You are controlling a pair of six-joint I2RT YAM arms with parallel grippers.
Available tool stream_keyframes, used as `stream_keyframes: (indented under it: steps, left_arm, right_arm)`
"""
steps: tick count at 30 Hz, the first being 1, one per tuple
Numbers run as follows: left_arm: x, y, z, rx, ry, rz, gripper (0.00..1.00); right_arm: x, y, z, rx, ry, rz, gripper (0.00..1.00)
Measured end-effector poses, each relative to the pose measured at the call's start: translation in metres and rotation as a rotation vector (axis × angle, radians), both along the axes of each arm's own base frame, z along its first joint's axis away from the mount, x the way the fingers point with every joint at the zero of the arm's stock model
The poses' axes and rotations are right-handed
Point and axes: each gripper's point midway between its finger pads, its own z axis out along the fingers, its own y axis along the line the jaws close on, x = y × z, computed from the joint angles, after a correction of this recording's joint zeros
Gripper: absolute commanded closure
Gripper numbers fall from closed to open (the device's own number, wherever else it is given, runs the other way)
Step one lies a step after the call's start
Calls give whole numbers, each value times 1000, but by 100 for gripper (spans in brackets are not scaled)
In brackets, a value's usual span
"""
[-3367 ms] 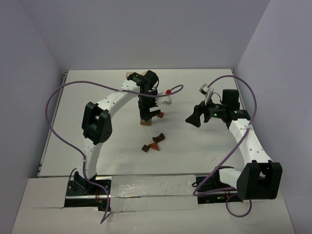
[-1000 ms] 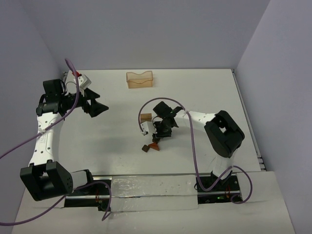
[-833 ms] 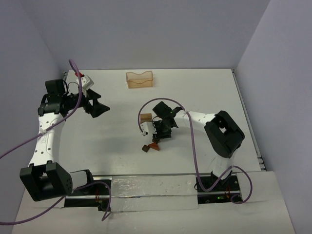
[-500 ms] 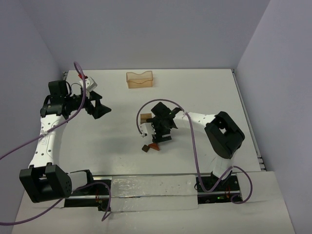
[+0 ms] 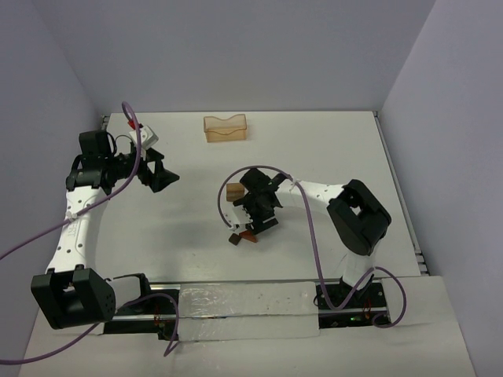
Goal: Build the wood block tower
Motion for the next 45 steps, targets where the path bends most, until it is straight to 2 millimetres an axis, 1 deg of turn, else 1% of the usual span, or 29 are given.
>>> stream_keyframes:
  steps: [1, 3, 7, 8, 10, 16, 21, 24, 26, 30, 32, 34, 36, 41, 43, 45]
  left_arm:
    - [0, 0, 0, 1, -2, 1, 1]
    - [0, 0, -1, 3, -1, 2, 1]
    - [0, 1, -2, 8, -4, 2, 1]
    - [0, 1, -3, 10, -4, 1, 1]
    - [0, 1, -4, 13, -6, 0, 1]
    - [0, 2, -4, 26, -23, -7, 1]
    - [-1, 2, -2, 30, -32, -10, 1]
    - [-4, 0, -1, 31, -33, -16, 1]
    - [-8, -3, 1, 34, -37, -26, 1]
    - [-19, -10, 0, 63, -52, -46, 1]
    - [-25, -19, -1, 97, -72, -66, 1]
    - [-34, -31, 0, 127, -101, -104, 1]
    - [-41, -39, -1, 165, -135, -124, 1]
    - [-47, -55, -5, 241, -186, -182, 1]
    - [-51, -65, -10, 283, -200, -222, 1]
    - [-57, -74, -14, 329, -219, -264, 1]
  right_arm:
    - [-1, 0, 0, -3, 0, 10, 21]
    - [-2, 1, -1, -6, -1, 21, 32]
    - [-2, 2, -3, -14, 2, 35, 51]
    - [-2, 3, -3, -16, 2, 36, 52]
    - [-1, 4, -4, -20, 0, 41, 57]
    - [1, 4, -2, -21, -7, 42, 70]
    - [-2, 3, 0, -16, 3, 21, 73]
    - [-19, -3, 6, 6, 57, -17, 78]
    - [-35, -7, 19, 37, 101, -53, 81]
    - [-61, -3, 61, 166, 166, -130, 87]
    - [-73, -1, 80, 232, 207, -174, 90]
    - [-85, 1, 94, 284, 254, -210, 92]
    - [-99, 3, 102, 323, 326, -248, 94]
    - [-133, 3, 108, 361, 550, -346, 95]
    - [-142, 3, 113, 377, 625, -376, 96]
    - [-147, 4, 122, 407, 696, -401, 97]
